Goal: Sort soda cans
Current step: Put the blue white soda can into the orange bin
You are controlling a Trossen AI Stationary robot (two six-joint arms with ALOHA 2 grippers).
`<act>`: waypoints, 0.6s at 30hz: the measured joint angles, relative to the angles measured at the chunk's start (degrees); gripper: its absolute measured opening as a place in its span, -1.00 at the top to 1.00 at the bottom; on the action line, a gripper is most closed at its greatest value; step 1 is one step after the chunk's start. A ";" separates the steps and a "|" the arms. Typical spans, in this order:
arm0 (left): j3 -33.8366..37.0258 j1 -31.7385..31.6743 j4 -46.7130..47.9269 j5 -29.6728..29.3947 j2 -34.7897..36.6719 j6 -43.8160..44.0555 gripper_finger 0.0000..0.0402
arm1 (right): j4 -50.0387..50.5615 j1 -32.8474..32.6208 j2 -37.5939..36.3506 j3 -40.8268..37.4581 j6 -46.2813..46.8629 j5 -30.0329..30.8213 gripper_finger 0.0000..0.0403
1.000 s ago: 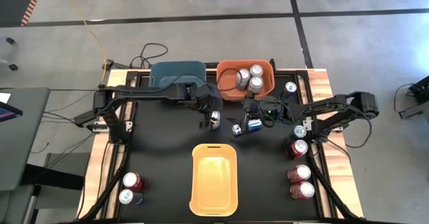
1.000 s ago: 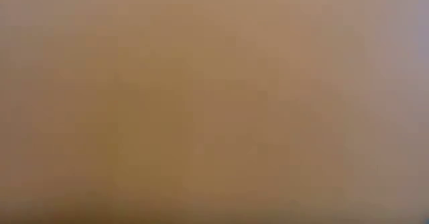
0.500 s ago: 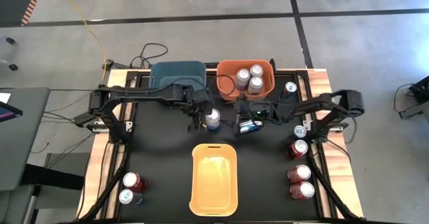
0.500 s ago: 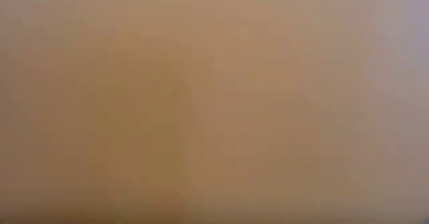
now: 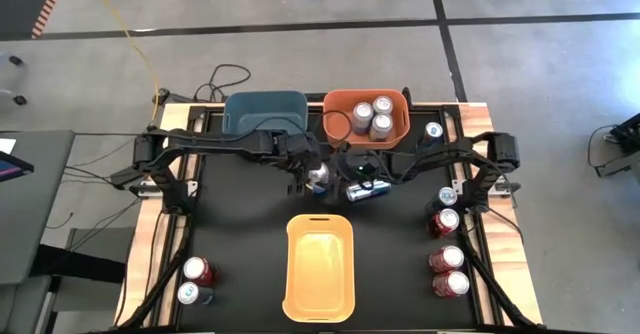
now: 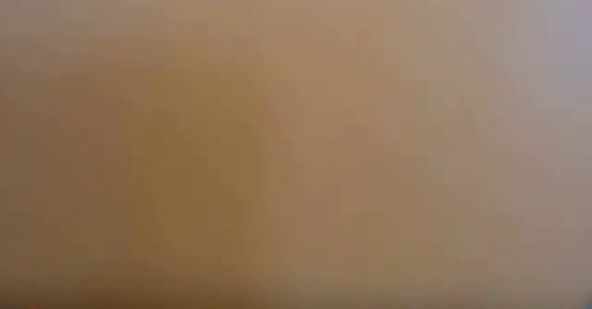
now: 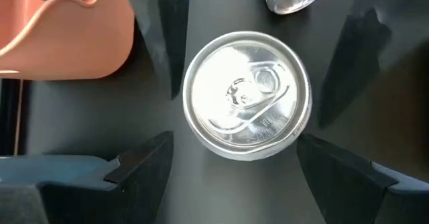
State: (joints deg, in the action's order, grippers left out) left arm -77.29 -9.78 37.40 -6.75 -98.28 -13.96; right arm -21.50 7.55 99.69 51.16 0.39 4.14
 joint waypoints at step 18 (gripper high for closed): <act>0.01 0.17 1.00 -1.35 0.75 3.09 -0.53 | 3.88 0.85 -0.48 1.43 1.48 -0.15 -0.30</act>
State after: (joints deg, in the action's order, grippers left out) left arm -77.28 -9.61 38.40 -8.10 -97.53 -10.86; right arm -17.62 8.40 99.21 52.60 1.87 3.99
